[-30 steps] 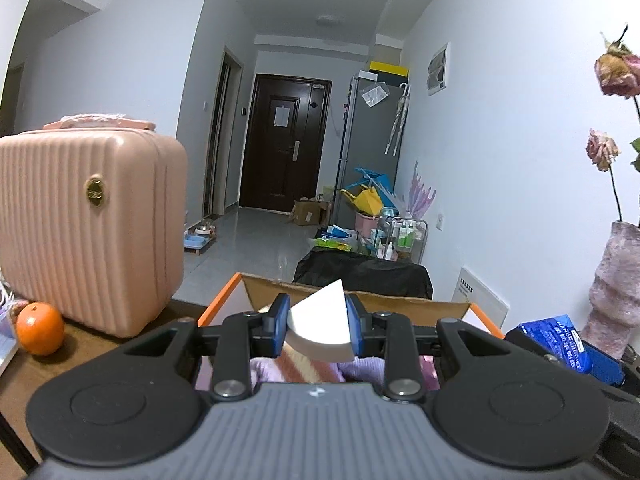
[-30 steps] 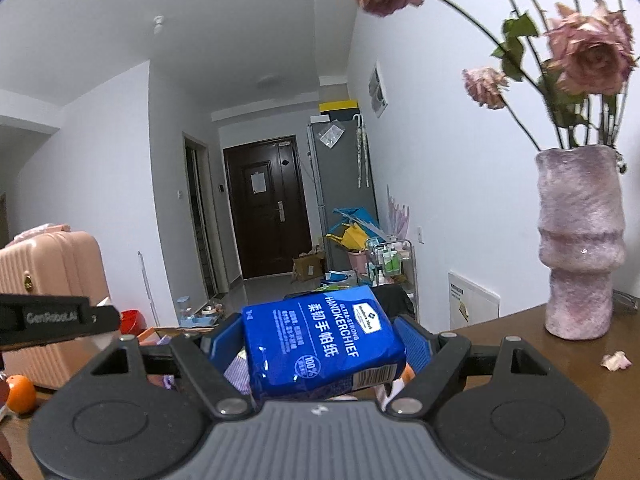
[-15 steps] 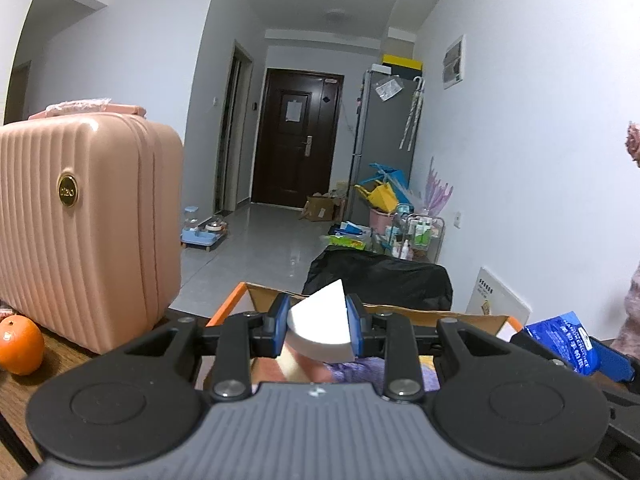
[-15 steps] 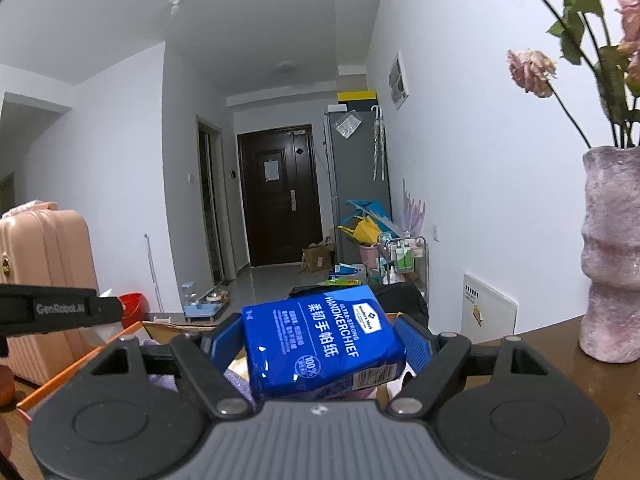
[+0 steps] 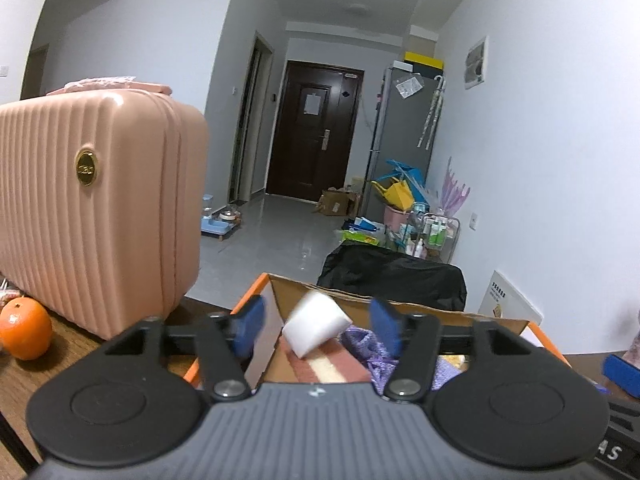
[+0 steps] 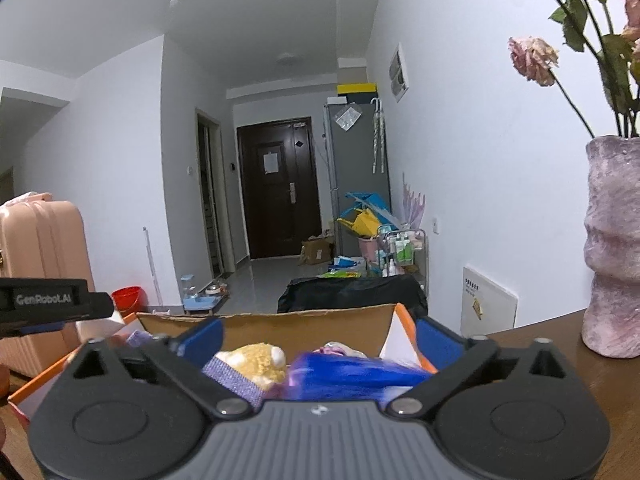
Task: Organize soft objects
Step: 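Open the right gripper dropping the tissue pack while the left gripper releases the sponge into the box, then withdraw both grippers from the box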
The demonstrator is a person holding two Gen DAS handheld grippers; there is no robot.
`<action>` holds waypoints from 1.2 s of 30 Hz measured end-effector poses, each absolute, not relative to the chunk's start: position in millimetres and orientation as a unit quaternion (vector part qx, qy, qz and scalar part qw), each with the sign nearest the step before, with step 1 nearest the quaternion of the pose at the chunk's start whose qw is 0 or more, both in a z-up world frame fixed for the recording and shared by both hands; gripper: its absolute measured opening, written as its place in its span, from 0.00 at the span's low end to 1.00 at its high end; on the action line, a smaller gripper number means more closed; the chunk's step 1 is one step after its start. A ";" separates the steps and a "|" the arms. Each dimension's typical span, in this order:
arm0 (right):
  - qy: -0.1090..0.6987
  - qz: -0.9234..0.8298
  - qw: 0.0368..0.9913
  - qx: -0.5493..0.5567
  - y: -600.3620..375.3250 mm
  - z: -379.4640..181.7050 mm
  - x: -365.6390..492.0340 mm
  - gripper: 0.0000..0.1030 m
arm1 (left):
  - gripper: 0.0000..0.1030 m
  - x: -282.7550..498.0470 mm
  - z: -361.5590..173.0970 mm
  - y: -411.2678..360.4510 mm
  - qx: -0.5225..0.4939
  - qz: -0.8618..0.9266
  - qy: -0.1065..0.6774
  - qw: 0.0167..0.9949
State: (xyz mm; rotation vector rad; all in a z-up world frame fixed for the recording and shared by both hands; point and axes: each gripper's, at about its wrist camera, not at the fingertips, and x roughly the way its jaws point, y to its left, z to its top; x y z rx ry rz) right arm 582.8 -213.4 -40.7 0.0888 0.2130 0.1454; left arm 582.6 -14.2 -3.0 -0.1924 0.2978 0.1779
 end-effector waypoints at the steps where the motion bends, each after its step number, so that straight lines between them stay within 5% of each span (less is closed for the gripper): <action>1: 0.106 0.071 0.991 0.043 -212.7 -41.1 581.6 1.00 | 0.87 582.3 -3.2 -13.2 -0.097 0.091 0.149 0.980; 3: 0.107 0.070 0.991 0.042 -212.1 -42.1 580.8 1.00 | 1.00 580.9 -3.7 -8.5 -0.101 0.101 0.146 0.979; 36: 0.100 0.079 0.991 0.027 -240.5 -42.2 489.0 1.00 | 1.00 493.4 -13.6 2.7 -0.044 0.116 0.146 0.982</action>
